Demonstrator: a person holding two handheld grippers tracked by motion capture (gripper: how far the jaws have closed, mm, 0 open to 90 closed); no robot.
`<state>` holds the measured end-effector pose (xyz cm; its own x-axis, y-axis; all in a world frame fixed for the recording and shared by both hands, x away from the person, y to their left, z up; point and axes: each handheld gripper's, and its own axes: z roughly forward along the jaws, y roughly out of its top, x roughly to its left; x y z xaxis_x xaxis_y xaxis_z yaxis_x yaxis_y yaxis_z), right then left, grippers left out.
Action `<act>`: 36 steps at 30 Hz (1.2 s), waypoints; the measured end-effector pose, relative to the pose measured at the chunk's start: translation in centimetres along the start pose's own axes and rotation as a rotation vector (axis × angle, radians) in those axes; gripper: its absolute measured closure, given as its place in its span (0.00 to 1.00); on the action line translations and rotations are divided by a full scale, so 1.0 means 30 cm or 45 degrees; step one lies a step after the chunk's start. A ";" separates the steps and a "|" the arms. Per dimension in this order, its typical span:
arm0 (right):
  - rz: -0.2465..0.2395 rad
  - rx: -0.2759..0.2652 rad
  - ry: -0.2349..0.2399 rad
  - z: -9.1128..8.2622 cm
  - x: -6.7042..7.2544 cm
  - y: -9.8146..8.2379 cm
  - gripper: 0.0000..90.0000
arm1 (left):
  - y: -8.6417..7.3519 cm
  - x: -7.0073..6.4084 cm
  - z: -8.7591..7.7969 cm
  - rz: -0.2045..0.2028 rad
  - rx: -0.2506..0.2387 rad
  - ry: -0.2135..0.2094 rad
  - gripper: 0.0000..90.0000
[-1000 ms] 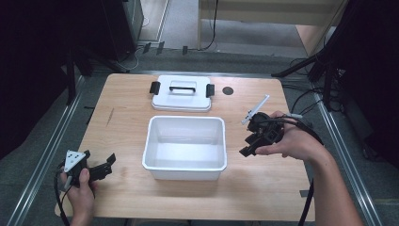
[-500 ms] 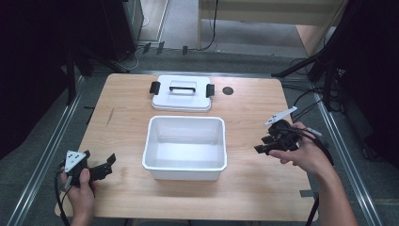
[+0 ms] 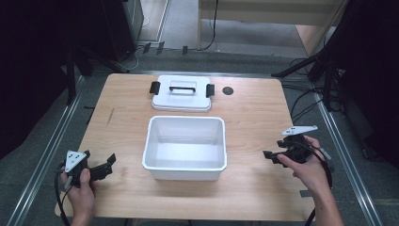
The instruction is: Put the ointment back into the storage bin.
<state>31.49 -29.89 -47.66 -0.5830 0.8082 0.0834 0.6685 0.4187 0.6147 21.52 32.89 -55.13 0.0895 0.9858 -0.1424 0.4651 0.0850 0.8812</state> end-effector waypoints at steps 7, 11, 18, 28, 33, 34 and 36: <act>0.165 -0.056 -0.023 0.029 -0.047 -0.103 0.26 | 0.000 -0.001 0.000 0.002 -0.001 0.000 0.00; 0.232 -0.101 0.008 0.036 -0.072 -0.165 0.26 | 0.000 -0.002 0.001 0.003 -0.002 0.003 0.00; 0.284 -0.190 -0.020 0.029 -0.102 -0.269 0.26 | 0.000 0.000 0.001 -0.008 -0.001 0.004 0.00; 0.339 -0.323 -0.036 0.007 -0.117 -0.355 0.23 | 0.000 0.000 0.001 -0.004 0.000 0.000 0.00; 0.377 -0.374 -0.090 0.005 -0.123 -0.370 0.23 | 0.001 0.000 0.003 -0.005 0.002 -0.001 0.00; 0.392 -0.394 -0.094 0.001 -0.126 -0.373 0.24 | 0.001 0.001 0.002 -0.007 0.001 -0.004 0.00; 0.409 -0.419 -0.107 -0.002 -0.129 -0.377 0.25 | 0.001 0.003 0.002 -0.013 0.002 -0.005 0.00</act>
<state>26.17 -37.79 -54.90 -0.3219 0.9119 0.2546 0.6190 -0.0008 0.7854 21.59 32.96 -55.14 0.0885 0.9842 -0.1532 0.4671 0.0949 0.8791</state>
